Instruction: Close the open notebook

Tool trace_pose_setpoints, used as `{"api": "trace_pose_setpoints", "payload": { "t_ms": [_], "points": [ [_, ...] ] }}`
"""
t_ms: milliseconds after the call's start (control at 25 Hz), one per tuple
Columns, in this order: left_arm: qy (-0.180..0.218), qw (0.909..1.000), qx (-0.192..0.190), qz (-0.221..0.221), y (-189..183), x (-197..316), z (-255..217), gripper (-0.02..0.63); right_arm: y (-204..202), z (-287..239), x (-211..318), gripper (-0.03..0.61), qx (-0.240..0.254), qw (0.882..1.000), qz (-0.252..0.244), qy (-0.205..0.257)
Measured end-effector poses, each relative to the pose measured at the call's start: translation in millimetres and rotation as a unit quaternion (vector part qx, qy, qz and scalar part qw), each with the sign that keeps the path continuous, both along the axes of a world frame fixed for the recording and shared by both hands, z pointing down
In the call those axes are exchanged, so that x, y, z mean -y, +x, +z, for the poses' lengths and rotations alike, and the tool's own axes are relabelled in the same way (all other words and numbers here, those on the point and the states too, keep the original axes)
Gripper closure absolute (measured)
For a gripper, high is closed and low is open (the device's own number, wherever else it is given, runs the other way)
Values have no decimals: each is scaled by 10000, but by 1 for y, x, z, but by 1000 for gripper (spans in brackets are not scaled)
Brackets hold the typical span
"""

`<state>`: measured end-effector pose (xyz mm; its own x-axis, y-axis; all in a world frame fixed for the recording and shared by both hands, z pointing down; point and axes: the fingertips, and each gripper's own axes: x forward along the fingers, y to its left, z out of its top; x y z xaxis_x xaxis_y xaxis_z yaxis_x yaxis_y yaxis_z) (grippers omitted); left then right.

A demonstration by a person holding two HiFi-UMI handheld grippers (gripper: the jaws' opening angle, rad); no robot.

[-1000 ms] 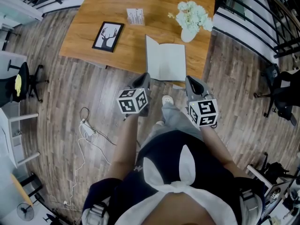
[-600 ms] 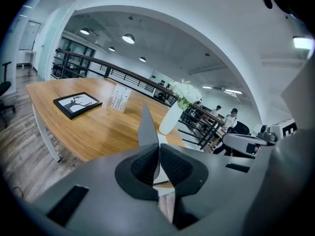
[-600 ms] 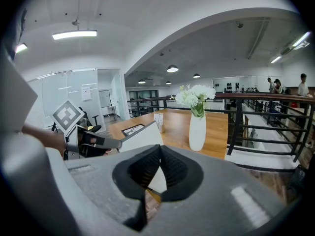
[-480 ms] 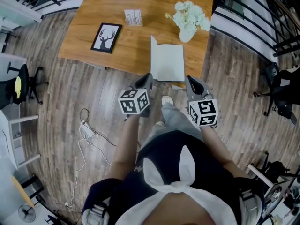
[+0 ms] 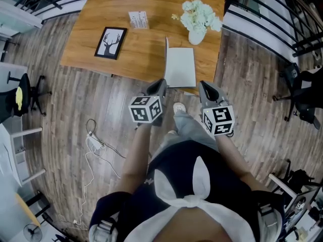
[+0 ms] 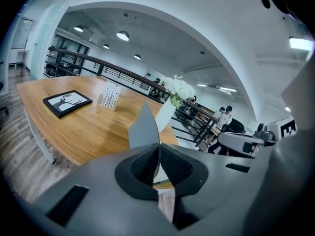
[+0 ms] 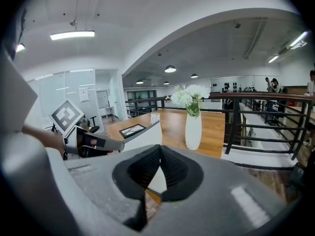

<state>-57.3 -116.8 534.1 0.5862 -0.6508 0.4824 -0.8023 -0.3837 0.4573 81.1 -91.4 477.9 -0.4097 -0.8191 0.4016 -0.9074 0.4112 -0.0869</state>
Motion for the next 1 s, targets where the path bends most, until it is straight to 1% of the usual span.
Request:
{"api": "trace_pose_setpoints", "payload": {
  "t_ms": [1000],
  "points": [
    [-23, 9988, 96, 485, 44, 0, 8, 583, 20, 6, 0, 580, 10, 9998, 209, -45]
  ]
}}
